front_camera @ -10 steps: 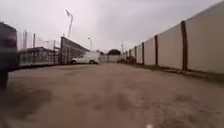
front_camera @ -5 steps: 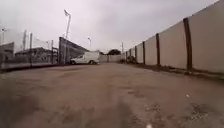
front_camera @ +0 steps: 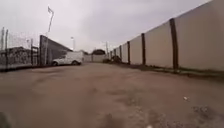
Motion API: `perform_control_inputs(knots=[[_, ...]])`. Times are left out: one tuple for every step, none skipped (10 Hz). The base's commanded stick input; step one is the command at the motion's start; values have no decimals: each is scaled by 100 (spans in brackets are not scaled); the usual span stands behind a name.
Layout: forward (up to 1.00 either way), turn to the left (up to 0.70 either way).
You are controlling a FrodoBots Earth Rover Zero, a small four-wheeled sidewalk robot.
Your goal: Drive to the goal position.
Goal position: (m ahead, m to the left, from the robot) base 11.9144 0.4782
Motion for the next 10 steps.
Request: perform_control_inputs(knots=[[85,1],[85,1],[85,-5],[85,-23],[85,-33],[85,-33],[85,1],[85,1],[85,2],[85,2]])
